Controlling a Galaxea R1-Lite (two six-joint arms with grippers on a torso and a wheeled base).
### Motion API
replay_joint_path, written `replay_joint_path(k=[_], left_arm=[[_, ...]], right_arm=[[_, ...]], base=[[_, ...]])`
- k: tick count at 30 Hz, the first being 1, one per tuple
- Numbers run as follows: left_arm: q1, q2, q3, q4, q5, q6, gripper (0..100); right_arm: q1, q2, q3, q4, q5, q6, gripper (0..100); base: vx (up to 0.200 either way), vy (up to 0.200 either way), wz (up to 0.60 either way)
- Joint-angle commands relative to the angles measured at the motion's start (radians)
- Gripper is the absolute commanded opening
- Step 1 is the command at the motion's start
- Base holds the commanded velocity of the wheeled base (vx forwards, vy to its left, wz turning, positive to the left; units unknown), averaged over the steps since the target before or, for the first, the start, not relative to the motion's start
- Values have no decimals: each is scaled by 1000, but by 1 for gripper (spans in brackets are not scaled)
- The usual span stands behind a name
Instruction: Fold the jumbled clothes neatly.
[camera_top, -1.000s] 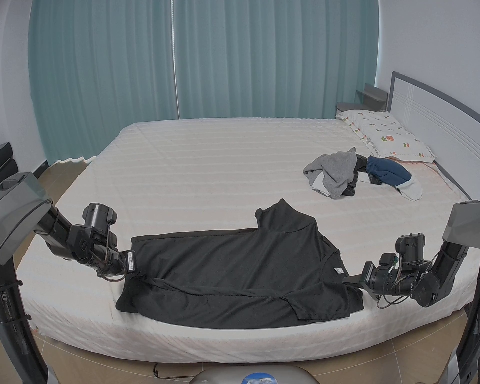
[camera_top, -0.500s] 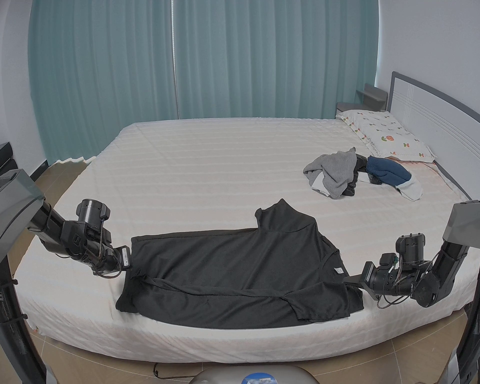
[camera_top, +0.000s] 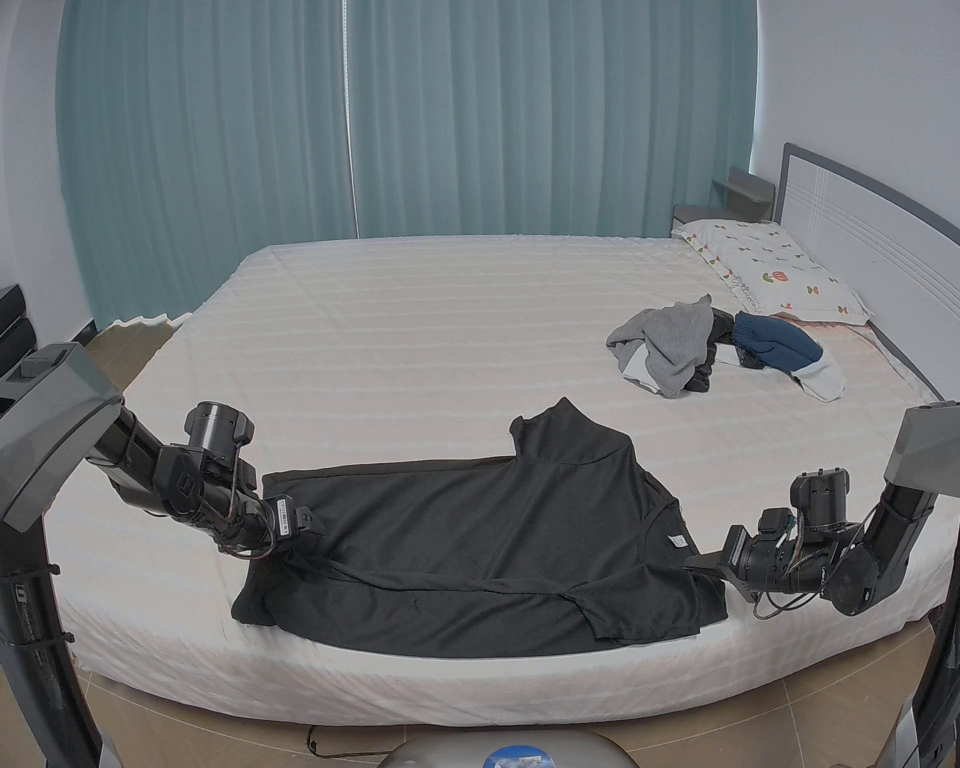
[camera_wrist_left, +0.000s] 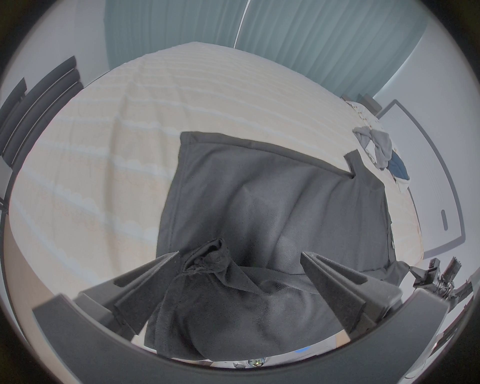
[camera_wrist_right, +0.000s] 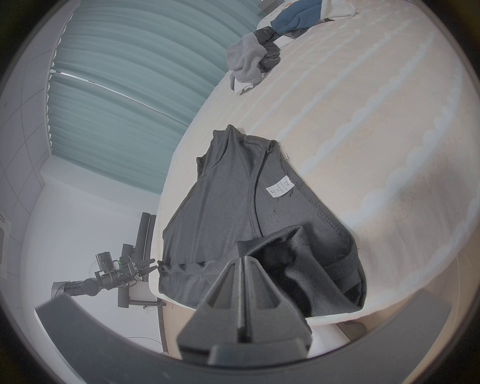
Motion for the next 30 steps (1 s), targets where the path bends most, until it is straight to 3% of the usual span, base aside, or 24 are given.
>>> replay_joint_path(k=[1, 10, 11, 30], left_arm=[[-8, 24, -1, 1, 4, 0, 100], [-11, 31, -3, 11, 10, 0, 100], [-10, 36, -4, 11, 10, 0, 0], [29, 36, -21, 69, 37, -1, 0]], right_arm=[[0, -1, 1, 0, 1, -1, 0], [0, -2, 7, 0, 1, -1, 0], [0, -2, 7, 0, 1, -1, 0], [0, -4, 8, -2, 1, -1, 0]], base=[[0, 0, 0], [0, 0, 0], [0, 0, 0], [0, 0, 0]])
